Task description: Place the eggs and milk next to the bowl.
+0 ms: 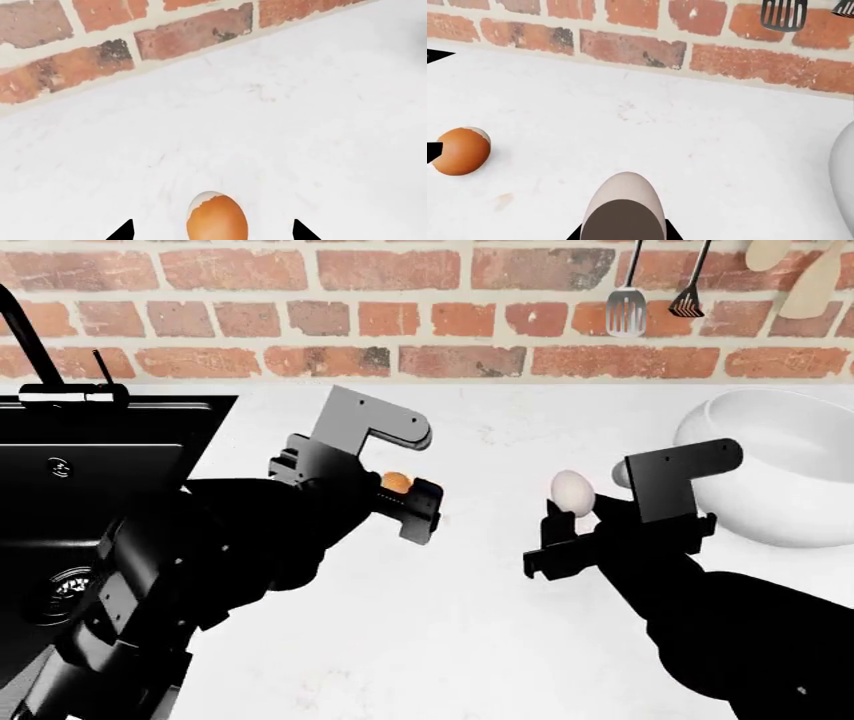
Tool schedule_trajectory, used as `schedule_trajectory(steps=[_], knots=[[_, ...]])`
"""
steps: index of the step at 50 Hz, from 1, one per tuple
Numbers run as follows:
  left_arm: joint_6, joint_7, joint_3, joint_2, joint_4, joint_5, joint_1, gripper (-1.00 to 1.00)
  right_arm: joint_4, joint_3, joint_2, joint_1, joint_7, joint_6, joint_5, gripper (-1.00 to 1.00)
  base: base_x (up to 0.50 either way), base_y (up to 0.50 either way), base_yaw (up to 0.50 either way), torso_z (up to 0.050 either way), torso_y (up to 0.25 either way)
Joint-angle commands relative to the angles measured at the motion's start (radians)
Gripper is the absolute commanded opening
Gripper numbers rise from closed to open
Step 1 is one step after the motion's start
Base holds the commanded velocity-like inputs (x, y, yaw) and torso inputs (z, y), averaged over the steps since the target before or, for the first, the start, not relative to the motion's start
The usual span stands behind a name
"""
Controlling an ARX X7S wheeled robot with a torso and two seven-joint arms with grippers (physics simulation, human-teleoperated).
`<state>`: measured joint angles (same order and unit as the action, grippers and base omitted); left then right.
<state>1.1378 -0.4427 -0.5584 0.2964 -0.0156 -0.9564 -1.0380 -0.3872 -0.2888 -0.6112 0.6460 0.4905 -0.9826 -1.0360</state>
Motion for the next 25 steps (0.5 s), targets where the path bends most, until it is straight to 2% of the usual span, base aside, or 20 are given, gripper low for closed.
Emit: schedule_trajectory(steps=[1, 25], knots=[[-0.078, 0.078, -0.056, -0.033, 0.137, 0.067, -0.027, 1.0, -0.009, 0.008, -0.007, -0.014, -0.005, 0.011, 0.005, -1.0, 0.0, 0.0, 0.0, 0.0, 0.0], [-0.12, 0.147, -0.111, -0.083, 0.321, 0.102, -0.03, 1.0, 0.014, 0.001, -0.007, -0.024, -0.03, 0.039, 0.016, -1.0, 0.0, 0.0, 0.0, 0.0, 0.0]])
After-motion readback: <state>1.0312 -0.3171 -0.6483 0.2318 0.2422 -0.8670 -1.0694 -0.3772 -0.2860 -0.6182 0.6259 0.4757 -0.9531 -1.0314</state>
